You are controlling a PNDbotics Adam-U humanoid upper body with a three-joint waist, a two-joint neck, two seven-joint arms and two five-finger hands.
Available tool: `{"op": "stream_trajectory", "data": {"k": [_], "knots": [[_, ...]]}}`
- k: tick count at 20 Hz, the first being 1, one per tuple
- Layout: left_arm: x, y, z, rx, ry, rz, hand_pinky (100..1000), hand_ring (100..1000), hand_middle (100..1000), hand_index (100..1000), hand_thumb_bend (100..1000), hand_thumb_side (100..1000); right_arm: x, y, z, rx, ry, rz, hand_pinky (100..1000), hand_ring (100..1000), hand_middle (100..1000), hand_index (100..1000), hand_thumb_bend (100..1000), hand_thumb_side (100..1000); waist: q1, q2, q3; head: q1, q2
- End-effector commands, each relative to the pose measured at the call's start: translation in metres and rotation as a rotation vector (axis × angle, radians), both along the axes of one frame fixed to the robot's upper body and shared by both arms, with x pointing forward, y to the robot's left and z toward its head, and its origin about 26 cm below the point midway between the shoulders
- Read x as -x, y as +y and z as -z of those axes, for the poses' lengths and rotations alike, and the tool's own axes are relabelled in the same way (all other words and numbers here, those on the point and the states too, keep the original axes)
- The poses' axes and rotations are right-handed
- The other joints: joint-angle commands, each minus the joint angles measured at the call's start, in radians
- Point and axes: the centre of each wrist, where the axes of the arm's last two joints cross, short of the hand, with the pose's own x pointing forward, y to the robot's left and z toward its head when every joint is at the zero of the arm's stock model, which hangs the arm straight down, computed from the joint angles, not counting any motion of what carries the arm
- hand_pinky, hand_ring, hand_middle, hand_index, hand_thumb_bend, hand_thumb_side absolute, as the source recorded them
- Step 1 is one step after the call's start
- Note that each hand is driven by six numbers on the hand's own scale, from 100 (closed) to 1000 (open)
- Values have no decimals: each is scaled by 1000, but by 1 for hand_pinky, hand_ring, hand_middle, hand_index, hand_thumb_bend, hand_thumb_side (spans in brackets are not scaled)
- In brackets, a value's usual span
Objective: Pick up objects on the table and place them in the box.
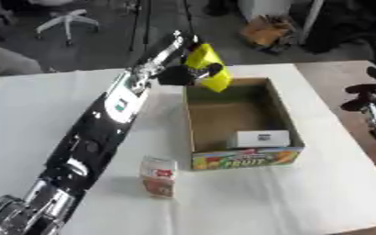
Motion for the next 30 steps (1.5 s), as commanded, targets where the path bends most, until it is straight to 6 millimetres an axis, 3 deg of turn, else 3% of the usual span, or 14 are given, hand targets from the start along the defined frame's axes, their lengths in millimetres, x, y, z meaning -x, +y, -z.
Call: {"op": "stream_trajectory", "data": {"k": [1, 2, 3, 4, 5, 6, 7, 8, 13, 17, 23, 25, 28, 30], "knots": [[-3, -10, 2, -41, -5, 35, 415, 637, 416, 585, 251, 697, -2, 2, -9, 2, -27, -15, 723, 628, 715, 1000, 130, 506, -1, -14, -5, 5, -7], [-3, -11, 6, -52, 2, 38, 415, 637, 416, 585, 251, 697, -2, 2, -9, 1, -25, -15, 723, 628, 715, 1000, 130, 506, 0, -14, -7, 5, -7], [-4, -10, 9, -64, 8, 37, 436, 671, 454, 604, 269, 800, -1, 1, -8, 1, -23, -14, 723, 628, 714, 1000, 130, 509, 0, -14, -8, 4, -7], [-4, -8, 11, -83, 14, 34, 436, 671, 454, 604, 269, 800, -1, 1, -8, 3, -20, -14, 723, 628, 714, 1000, 130, 509, 1, -14, -9, 3, -7], [-4, -6, 12, -102, 17, 30, 495, 732, 532, 643, 380, 931, -1, 1, -7, 4, -18, -14, 723, 628, 714, 1000, 129, 512, 2, -15, -9, 2, -7], [-5, -3, 12, -131, 20, 23, 495, 732, 532, 643, 380, 931, -1, 1, -7, 6, -16, -13, 723, 628, 714, 1000, 129, 512, 3, -15, -11, 1, -6], [-6, -1, 12, -159, 17, 14, 555, 792, 616, 681, 420, 989, -1, 0, -6, 6, -15, -13, 723, 628, 714, 1000, 127, 512, 4, -15, -11, 0, -7], [-7, 3, 10, -211, 3, -7, 617, 854, 717, 725, 437, 1000, -1, 0, -6, 5, -16, -13, 723, 628, 714, 1000, 127, 511, 4, -15, -11, -3, -7], [-7, 8, 4, -377, -97, -100, 720, 944, 835, 809, 513, 983, -1, 0, -7, 2, -20, -10, 723, 628, 714, 1000, 125, 510, 4, -15, -9, -9, -10], [-8, 12, 2, -396, -149, -142, 719, 944, 836, 810, 527, 965, -1, 0, -6, 2, -19, -8, 723, 628, 714, 1000, 126, 510, 2, -15, -5, -11, -11], [-1, 29, -16, -244, -204, -156, 688, 910, 793, 787, 531, 930, -1, -2, -7, 4, -21, -2, 723, 628, 714, 1000, 125, 511, 2, -14, 3, -14, -14], [7, 43, -30, -147, -229, -163, 672, 904, 779, 778, 543, 908, -1, -3, -7, 4, -22, 4, 723, 628, 714, 1000, 125, 510, 2, -12, 10, -21, -15], [32, 87, -54, 13, -245, -219, 653, 916, 772, 784, 559, 879, 0, -6, -7, 7, -23, 18, 723, 627, 713, 1000, 123, 514, 0, -8, 29, -39, -18], [50, 103, -65, 100, -226, -221, 652, 918, 772, 784, 557, 880, 0, -7, -7, 9, -23, 25, 723, 627, 713, 1000, 123, 513, 0, -6, 36, -44, -18]]}}
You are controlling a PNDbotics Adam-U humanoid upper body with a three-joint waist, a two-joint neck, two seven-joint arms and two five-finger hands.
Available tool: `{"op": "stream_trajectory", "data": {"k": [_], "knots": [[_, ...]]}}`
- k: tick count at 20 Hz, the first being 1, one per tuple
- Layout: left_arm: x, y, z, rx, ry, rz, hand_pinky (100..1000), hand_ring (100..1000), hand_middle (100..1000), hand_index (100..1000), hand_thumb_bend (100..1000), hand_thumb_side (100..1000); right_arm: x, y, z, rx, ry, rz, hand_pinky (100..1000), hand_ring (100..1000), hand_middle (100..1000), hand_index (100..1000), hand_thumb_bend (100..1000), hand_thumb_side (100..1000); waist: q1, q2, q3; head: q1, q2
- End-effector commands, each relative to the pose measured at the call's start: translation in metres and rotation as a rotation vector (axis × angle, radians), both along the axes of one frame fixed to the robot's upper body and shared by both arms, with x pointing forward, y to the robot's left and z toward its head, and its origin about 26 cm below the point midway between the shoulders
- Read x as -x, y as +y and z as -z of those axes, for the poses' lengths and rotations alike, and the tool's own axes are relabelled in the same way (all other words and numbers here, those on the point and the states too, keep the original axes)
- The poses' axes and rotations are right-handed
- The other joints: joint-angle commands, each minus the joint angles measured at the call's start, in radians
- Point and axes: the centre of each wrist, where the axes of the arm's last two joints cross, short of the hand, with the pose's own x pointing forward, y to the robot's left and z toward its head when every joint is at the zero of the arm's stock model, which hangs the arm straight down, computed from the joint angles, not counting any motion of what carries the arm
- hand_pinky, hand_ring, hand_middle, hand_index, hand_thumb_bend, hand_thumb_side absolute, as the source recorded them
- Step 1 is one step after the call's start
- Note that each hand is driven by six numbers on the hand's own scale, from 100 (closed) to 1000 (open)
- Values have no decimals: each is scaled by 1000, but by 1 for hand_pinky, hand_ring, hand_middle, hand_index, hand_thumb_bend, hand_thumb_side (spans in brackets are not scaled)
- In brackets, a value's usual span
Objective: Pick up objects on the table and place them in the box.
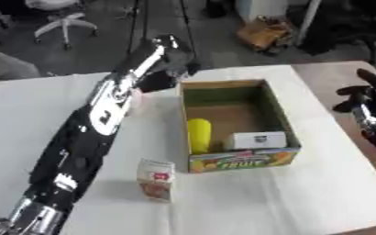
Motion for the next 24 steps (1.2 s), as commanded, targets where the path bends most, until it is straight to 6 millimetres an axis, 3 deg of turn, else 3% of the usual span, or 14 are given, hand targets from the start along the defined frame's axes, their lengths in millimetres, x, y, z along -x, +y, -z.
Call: {"op": "stream_trajectory", "data": {"k": [1, 7, 11, 24], "knots": [[22, 23, -44, 108, -57, 12, 652, 918, 772, 784, 557, 880, 0, -7, -8, 19, -25, 17, 723, 627, 713, 1000, 123, 513, -2, -8, 2, -10, -9], [69, 83, -41, 127, 14, -16, 665, 944, 797, 817, 554, 928, -1, -11, -10, 27, -30, 31, 723, 627, 713, 1000, 123, 513, 2, -3, 24, -23, -6], [85, 105, -29, 153, 48, -76, 663, 949, 794, 817, 554, 934, -1, -11, -10, 30, -31, 30, 723, 627, 713, 1000, 124, 511, 2, -4, 32, -22, -11], [100, 117, -13, 213, 92, -131, 663, 960, 799, 826, 564, 955, 0, -12, -10, 33, -32, 33, 723, 627, 713, 1000, 128, 508, 8, -7, 39, -30, -3]]}}
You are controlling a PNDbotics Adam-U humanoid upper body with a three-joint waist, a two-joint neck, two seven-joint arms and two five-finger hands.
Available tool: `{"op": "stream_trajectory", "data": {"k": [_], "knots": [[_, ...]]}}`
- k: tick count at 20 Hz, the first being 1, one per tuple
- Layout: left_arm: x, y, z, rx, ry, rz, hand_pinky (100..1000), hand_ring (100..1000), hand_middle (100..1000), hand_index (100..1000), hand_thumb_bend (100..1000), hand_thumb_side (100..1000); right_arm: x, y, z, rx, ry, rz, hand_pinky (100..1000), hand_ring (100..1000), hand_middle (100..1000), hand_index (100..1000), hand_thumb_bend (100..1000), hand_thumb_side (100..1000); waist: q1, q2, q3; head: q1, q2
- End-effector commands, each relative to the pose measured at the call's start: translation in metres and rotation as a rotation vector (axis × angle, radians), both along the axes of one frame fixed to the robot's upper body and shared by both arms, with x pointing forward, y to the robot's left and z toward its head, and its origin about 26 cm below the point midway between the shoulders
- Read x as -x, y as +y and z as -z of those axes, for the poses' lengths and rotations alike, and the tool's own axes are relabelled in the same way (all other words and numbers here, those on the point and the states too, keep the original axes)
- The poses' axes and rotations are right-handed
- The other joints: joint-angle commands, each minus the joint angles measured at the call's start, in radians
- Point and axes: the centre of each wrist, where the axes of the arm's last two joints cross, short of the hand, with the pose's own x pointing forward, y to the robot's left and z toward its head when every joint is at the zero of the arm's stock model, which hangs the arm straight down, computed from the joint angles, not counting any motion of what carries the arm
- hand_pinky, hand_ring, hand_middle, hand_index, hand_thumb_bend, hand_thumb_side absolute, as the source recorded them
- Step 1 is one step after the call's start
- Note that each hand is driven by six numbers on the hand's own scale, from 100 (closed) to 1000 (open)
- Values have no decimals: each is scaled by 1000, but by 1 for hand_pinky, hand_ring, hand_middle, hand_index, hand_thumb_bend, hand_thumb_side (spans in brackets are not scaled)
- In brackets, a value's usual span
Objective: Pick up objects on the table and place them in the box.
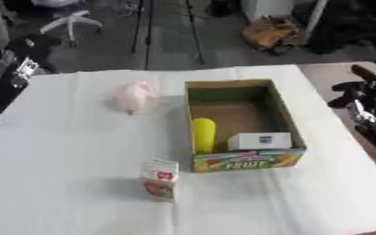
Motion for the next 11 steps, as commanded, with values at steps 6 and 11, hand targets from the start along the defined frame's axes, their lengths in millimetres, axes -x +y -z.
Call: {"op": "stream_trajectory", "data": {"k": [6, 11], "knots": [[3, 3, -8, 5, -22, -2, 661, 957, 796, 825, 564, 953, -1, -7, -10, 33, -29, 10, 723, 627, 713, 1000, 129, 507, 1, -12, 0, -3, 2], [3, 3, -7, 9, -21, -6, 661, 957, 794, 823, 565, 953, -1, -6, -10, 33, -29, 9, 723, 627, 713, 1000, 128, 507, 2, -11, 2, 6, 10]]}}
